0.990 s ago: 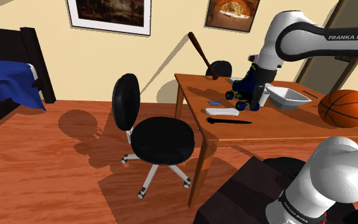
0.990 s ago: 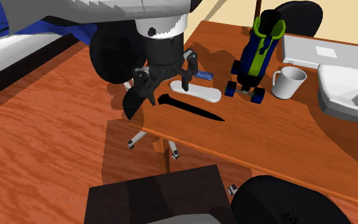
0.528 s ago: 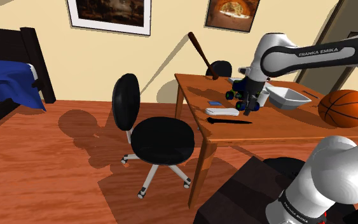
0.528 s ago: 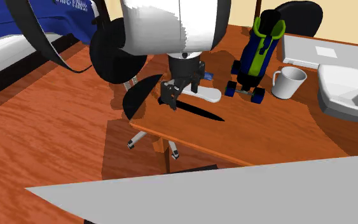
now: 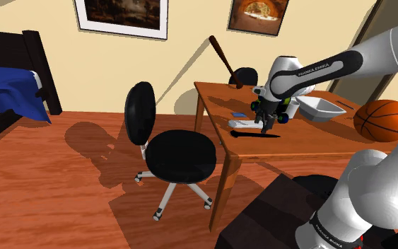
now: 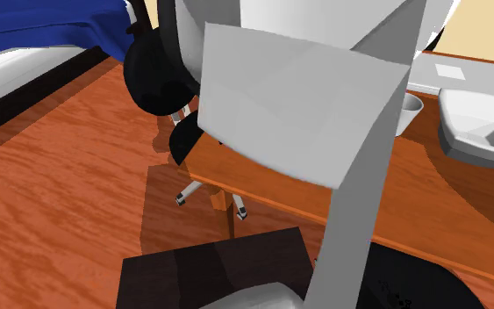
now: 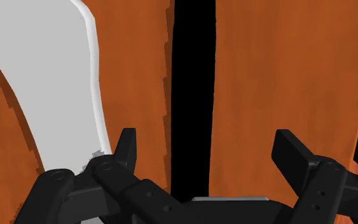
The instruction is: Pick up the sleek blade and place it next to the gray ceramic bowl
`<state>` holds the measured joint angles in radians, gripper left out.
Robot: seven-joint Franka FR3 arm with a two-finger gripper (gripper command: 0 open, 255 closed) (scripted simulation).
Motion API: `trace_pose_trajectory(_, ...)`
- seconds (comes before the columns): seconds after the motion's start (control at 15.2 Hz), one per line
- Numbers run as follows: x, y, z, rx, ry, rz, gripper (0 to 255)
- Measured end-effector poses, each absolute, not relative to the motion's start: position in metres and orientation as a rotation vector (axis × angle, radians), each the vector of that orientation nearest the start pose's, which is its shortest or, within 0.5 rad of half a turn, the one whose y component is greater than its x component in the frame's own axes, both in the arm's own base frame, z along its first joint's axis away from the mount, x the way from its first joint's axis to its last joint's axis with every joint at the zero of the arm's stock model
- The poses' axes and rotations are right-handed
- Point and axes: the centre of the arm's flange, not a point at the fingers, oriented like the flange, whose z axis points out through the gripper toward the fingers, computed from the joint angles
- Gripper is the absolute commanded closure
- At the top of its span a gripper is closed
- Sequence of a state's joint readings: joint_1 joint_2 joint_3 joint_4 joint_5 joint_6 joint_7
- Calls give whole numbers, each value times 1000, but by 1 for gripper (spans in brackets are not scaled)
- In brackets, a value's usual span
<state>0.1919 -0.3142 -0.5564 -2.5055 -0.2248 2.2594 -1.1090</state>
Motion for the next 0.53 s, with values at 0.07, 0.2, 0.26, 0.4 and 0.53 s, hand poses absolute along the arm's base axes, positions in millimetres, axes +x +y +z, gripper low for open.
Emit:
trace_pose_trajectory(0.07, 411, -161, 375, -2847, -1402, -30, 0)
trace_pose_trajectory(0.2, 413, -162, 364, -2842, -1414, -30, 0)
trace_pose_trajectory(0.26, 414, -163, 359, -2841, -1416, -31, 0)
trace_pose_trajectory(0.4, 414, -162, 347, -2841, -1417, -31, 0)
trace_pose_trajectory(0.53, 414, -163, 342, -2841, -1418, -31, 0)
